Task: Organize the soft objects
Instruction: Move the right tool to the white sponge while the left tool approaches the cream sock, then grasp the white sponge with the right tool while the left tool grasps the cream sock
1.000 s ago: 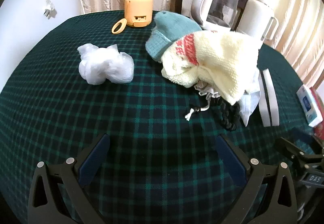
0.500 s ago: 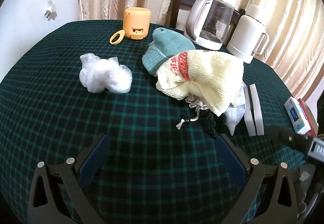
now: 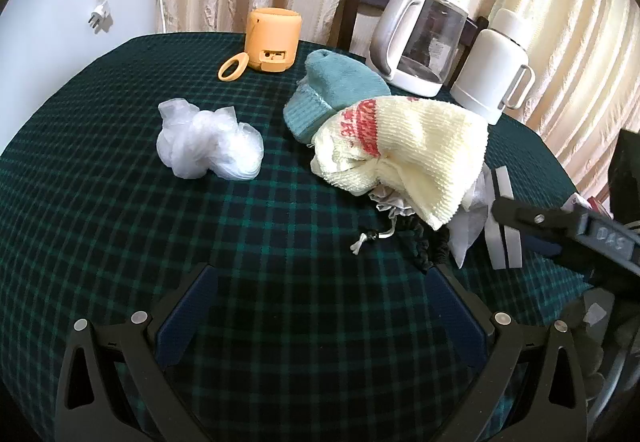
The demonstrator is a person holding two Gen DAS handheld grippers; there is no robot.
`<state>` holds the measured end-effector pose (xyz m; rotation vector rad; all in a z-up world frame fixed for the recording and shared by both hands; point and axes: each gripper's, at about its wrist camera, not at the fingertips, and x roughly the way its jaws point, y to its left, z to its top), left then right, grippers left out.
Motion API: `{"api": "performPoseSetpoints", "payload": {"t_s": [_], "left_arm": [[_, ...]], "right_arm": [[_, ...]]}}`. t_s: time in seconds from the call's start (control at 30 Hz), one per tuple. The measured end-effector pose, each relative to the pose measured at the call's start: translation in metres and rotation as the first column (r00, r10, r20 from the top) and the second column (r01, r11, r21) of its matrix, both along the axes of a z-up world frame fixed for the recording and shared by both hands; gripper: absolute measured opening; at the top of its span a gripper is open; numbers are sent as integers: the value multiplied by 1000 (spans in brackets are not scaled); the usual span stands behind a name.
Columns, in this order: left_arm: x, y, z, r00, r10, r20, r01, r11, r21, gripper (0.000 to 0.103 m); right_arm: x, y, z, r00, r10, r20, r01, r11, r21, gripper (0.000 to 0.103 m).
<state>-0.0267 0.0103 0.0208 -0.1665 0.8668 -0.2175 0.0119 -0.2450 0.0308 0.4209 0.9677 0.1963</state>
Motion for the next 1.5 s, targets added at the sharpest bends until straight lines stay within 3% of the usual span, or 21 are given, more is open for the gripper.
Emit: {"api": "performPoseSetpoints", "payload": {"t_s": [0.07, 0.13, 0.2, 0.47, 0.8, 0.97, 1.07, 1.17, 1.2, 1.23, 1.3, 1.4, 1.5], "left_arm": [[0, 1, 0, 1000, 3, -7, -3, 1000, -3, 103], [0, 2, 3, 1000, 7, -2, -7, 1000, -5, 103], [-2, 3, 8, 1000, 6, 10, -6, 1000, 0, 103], [-4, 1, 45, 997, 16, 74, -15, 1000, -10, 103], [31, -17, 79, 996, 68, 58, -65, 997, -47, 103], [54, -33, 75, 992, 122, 23, -123, 992, 17, 103], [63, -38, 69, 991, 132, -5, -132, 991, -8, 103], [71, -44, 60, 990, 137, -17, -137, 990, 22, 102], [74, -46, 56, 990, 139, -26, -138, 990, 38, 92], [77, -46, 50, 989, 145, -39, -142, 988, 56, 71], [80, -42, 40, 987, 147, -65, -143, 988, 56, 45], [81, -35, 26, 983, 123, -137, -125, 992, -9, 35], [71, -32, 25, 986, 120, -112, -122, 992, -13, 31]], "right_arm": [[0, -1, -2, 1000, 1, 4, -1, 1000, 1, 72], [-2, -3, -3, 1000, 13, 10, -13, 1000, 13, 60], [-3, -6, -4, 1000, 8, 10, -8, 1000, 27, 57], [-19, -19, 6, 999, -29, 45, 27, 999, 34, 57], [-33, -28, 7, 994, -71, 82, 75, 996, -47, 59], [-33, -28, 2, 995, -64, 75, 68, 997, -44, 59], [-34, -27, 3, 995, -60, 81, 63, 997, -43, 59], [-34, -25, 2, 996, -49, 81, 52, 998, -42, 59], [-34, -24, 2, 996, -46, 81, 49, 998, -42, 59], [-35, -24, 3, 996, -44, 83, 48, 998, -42, 59], [-35, -25, 3, 995, -42, 85, 46, 998, -37, 59], [-34, -26, 2, 996, -45, 83, 47, 998, -29, 59], [-35, -26, 2, 996, -39, 85, 42, 999, -30, 59]]}}
